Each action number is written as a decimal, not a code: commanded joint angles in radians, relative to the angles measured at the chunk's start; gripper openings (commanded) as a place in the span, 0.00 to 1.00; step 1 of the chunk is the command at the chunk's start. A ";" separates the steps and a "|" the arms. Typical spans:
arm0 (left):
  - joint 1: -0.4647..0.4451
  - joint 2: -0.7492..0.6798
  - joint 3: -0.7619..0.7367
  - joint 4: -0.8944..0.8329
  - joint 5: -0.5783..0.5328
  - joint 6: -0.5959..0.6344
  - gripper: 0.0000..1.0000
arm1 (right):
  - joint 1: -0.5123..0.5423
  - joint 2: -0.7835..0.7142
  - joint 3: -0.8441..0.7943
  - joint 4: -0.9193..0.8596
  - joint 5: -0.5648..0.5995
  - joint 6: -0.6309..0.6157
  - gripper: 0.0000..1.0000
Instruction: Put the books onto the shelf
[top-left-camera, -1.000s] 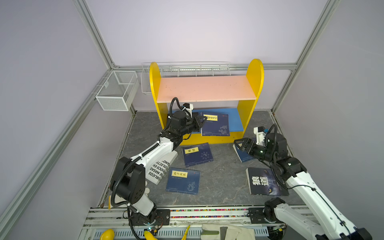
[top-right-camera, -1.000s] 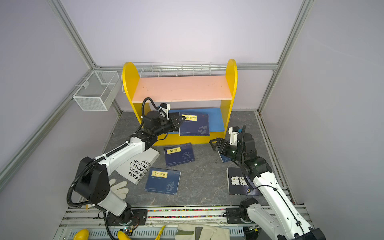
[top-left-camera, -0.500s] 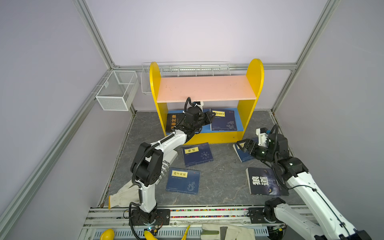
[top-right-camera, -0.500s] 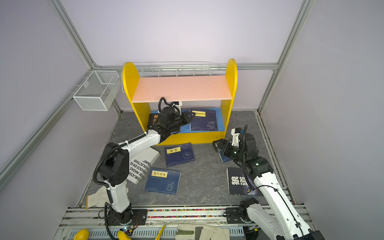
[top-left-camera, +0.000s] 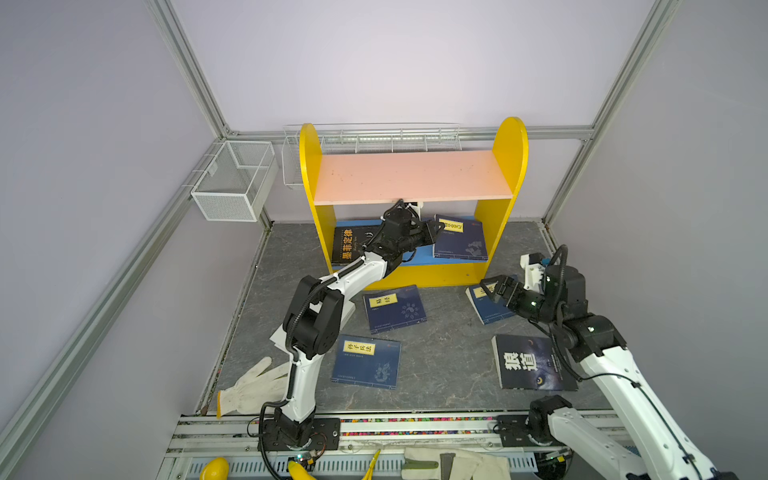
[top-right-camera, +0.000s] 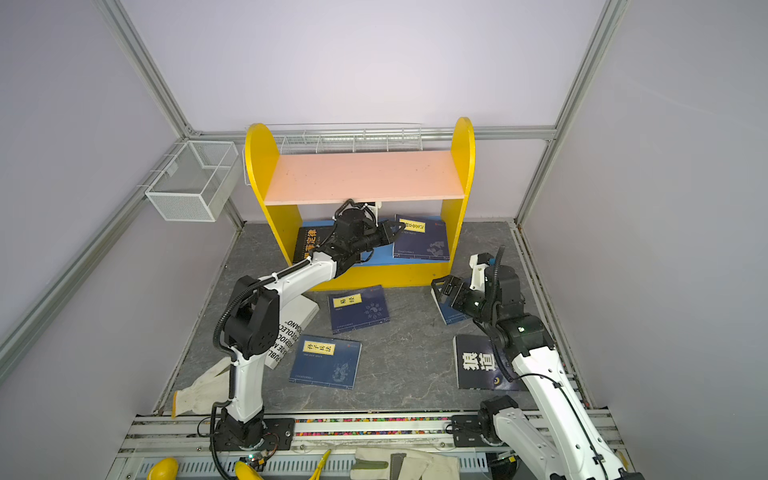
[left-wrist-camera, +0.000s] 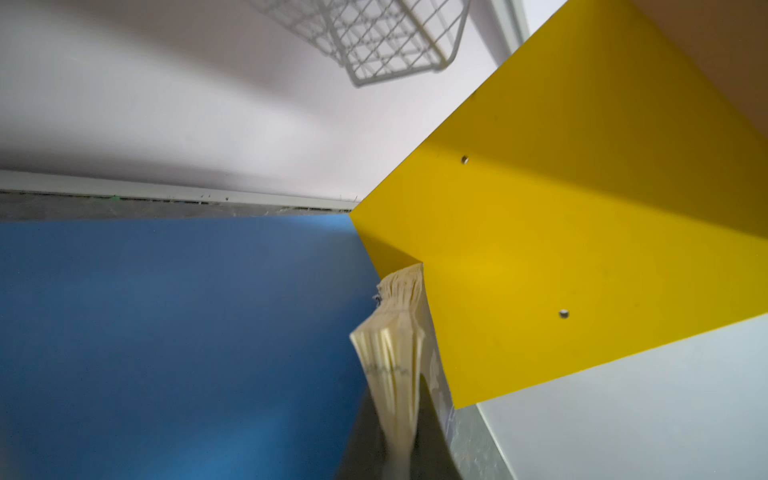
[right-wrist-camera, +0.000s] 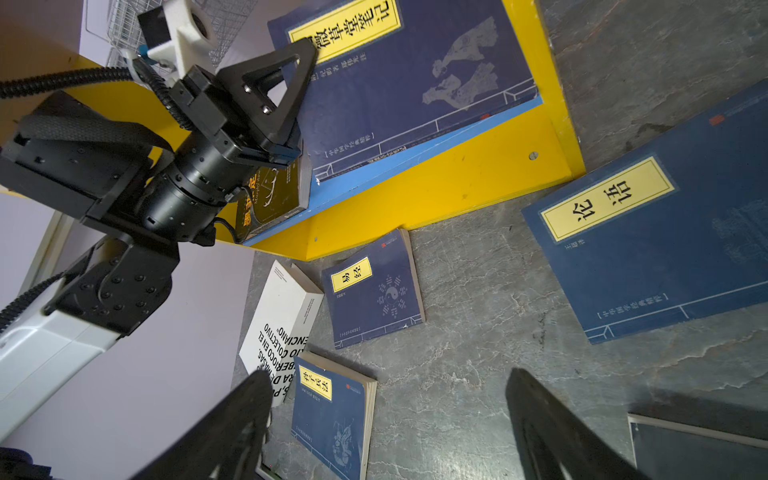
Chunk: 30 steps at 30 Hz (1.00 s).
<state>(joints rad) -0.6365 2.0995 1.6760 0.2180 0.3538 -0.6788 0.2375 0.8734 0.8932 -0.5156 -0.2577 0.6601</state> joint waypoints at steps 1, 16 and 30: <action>0.021 0.056 0.055 -0.095 0.053 -0.036 0.00 | -0.014 -0.003 0.026 -0.031 0.015 -0.031 0.91; 0.017 0.084 0.075 -0.086 0.038 -0.070 0.00 | -0.055 0.018 0.052 -0.077 0.063 -0.067 0.92; 0.017 0.130 0.145 -0.108 0.004 -0.071 0.00 | -0.068 0.026 0.045 -0.075 0.046 -0.074 0.92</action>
<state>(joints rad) -0.6094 2.1979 1.7660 0.0902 0.3695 -0.7513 0.1764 0.8906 0.9276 -0.5808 -0.2031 0.6044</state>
